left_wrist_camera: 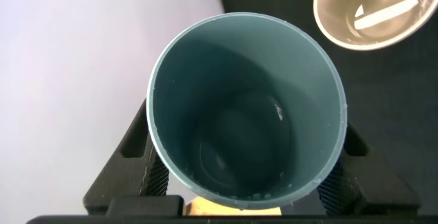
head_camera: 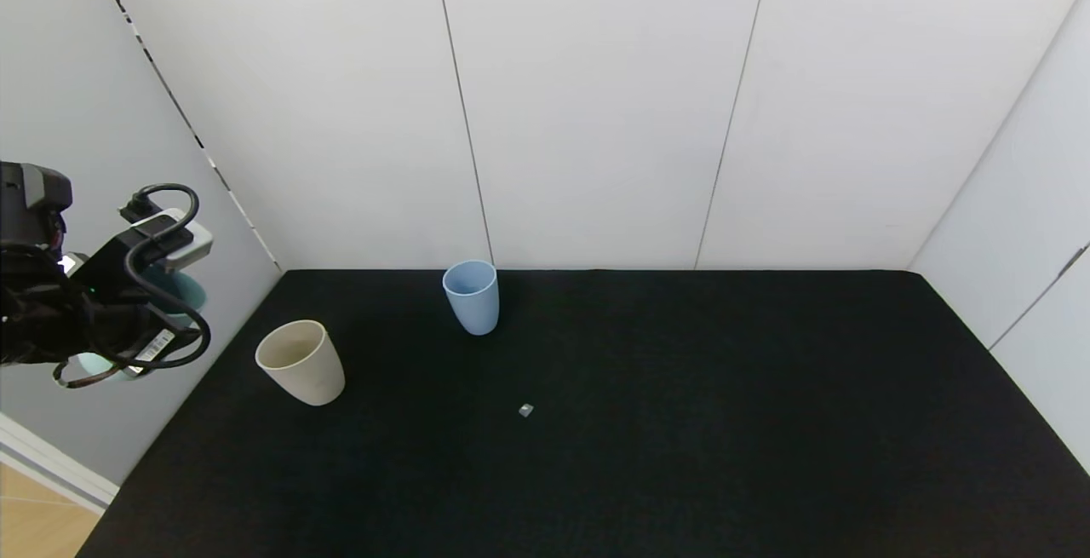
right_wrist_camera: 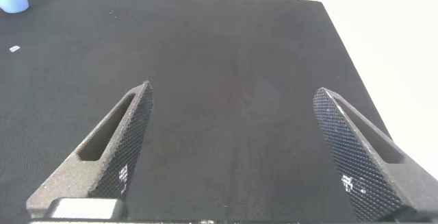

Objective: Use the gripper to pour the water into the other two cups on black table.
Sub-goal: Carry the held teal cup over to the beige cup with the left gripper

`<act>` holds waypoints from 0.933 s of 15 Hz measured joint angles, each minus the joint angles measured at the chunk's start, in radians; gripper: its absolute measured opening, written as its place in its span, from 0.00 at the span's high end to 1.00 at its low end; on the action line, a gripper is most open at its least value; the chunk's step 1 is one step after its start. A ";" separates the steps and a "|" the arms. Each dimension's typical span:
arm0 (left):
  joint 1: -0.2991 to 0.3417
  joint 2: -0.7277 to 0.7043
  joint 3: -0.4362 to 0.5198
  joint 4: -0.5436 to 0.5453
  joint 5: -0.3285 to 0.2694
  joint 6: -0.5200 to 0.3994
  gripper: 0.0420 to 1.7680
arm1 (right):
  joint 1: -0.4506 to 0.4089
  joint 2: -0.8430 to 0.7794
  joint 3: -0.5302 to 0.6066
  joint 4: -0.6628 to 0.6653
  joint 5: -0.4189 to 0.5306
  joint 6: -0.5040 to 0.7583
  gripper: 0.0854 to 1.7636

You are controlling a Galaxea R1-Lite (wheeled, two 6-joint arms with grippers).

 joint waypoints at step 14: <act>0.020 0.132 0.015 -0.151 -0.001 0.108 0.35 | 0.000 0.000 0.000 0.000 0.000 0.000 0.03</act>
